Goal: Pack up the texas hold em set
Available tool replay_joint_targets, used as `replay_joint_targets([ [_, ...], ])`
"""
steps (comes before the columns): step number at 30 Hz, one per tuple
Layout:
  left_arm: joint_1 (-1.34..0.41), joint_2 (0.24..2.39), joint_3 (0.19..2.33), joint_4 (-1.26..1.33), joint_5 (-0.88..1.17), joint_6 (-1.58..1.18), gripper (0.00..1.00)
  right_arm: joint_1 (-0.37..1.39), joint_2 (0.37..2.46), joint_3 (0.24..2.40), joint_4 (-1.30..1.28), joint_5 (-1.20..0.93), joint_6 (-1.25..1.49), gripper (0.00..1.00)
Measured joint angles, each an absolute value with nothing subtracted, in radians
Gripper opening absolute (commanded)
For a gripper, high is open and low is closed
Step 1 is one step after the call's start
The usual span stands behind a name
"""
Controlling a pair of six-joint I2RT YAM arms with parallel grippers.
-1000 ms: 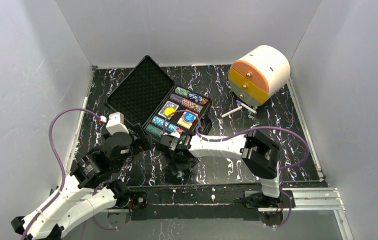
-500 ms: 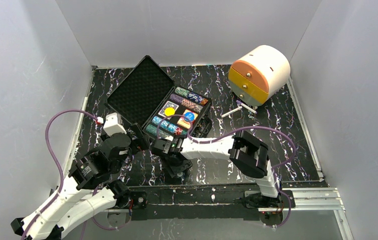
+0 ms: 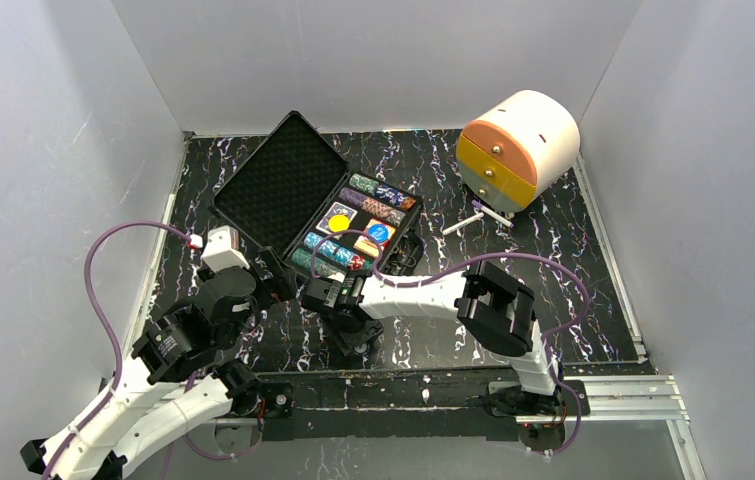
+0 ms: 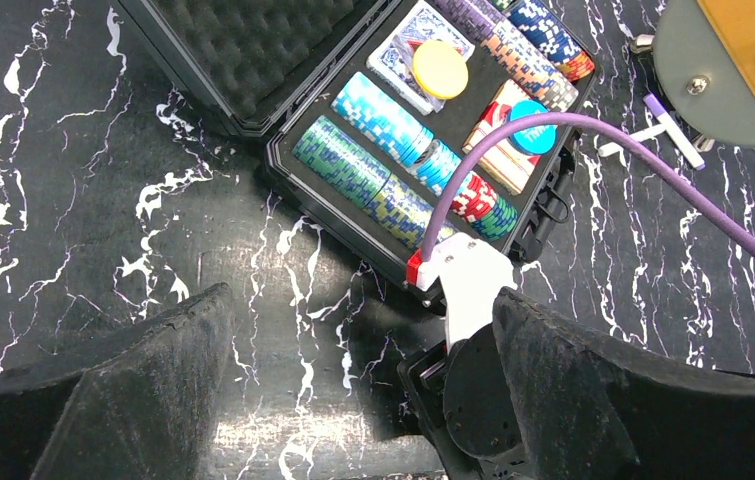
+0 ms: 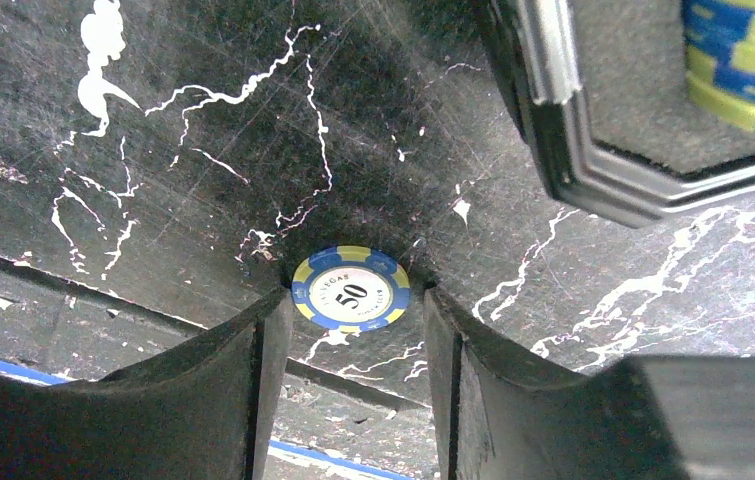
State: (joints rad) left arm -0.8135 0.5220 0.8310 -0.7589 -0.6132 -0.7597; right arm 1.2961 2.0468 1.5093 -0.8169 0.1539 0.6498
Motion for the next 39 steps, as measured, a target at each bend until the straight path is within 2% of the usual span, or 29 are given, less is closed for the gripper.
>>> replay_joint_targets([
  [5,-0.813,0.522,0.831,-0.756,-0.612,-0.751,0.98,1.296,2.047,1.507,-0.817,0.153,0.630,0.57],
  [9,-0.813,0.522,0.831,-0.756,-0.611,-0.749,0.98,1.296,2.047,1.507,-0.816,0.154,0.625,0.65],
  [13,-0.813,0.522,0.831,-0.756,-0.609,-0.748,0.98,1.304,2.047,1.508,-0.807,0.159,0.622,0.66],
  [26,-0.813,0.525,0.831,-0.741,-0.602,-0.744,0.98,1.316,2.034,1.485,-0.761,0.191,0.587,0.44],
  [39,-0.813,0.535,0.825,-0.734,-0.575,-0.753,0.98,1.324,1.960,1.383,-0.678,0.268,0.657,0.43],
])
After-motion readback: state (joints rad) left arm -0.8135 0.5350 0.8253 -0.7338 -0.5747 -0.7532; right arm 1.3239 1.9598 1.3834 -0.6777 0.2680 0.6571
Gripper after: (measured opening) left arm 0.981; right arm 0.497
